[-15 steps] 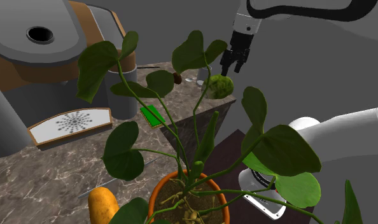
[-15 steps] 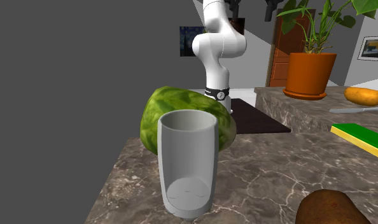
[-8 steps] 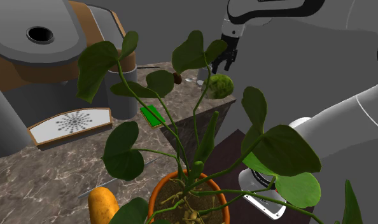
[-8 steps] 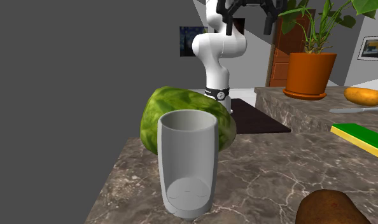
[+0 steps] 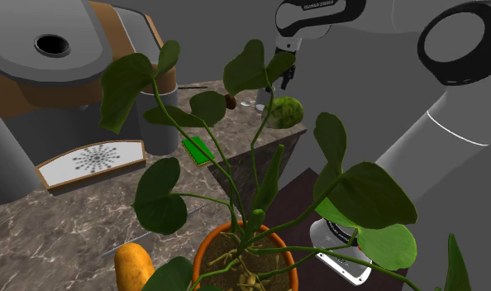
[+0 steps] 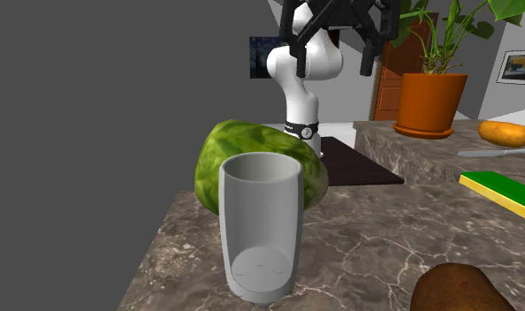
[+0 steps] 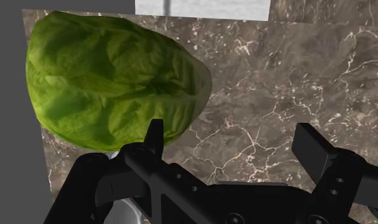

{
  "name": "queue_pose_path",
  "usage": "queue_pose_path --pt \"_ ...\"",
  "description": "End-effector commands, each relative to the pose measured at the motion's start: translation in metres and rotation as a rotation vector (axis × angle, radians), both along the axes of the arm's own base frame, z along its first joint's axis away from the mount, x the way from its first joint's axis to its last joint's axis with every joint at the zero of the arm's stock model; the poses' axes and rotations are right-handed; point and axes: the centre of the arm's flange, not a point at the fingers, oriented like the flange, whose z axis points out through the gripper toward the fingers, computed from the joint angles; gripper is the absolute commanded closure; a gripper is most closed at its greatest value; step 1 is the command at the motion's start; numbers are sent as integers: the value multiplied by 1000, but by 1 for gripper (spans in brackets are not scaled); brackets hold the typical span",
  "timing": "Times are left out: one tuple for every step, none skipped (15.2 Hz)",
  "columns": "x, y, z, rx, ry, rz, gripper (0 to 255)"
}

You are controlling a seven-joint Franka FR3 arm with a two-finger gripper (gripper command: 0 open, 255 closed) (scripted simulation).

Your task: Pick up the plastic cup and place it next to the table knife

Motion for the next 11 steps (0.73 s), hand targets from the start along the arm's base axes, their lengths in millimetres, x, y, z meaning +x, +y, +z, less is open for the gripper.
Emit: queue_pose_path --pt "20 -12 -9 -1 -2 -5 0" --pt "30 -19 -14 -1 -3 -8 0" --pt "40 -26 -19 -1 -4 -10 0" --pt "50 -32 -24 -2 -5 -13 0" --pt "60 -39 -28 -2 -6 -16 0" --pt "70 -46 -33 -2 -7 -18 0" --pt "80 -53 -38 -2 -7 -21 0" --pt "90 -60 -43 -2 -8 -24 0" --pt "100 -67 -48 -3 -9 -26 0" --pt "110 -74 -53 -3 -10 -29 0" --pt "120 -81 -57 -3 -11 -32 0"
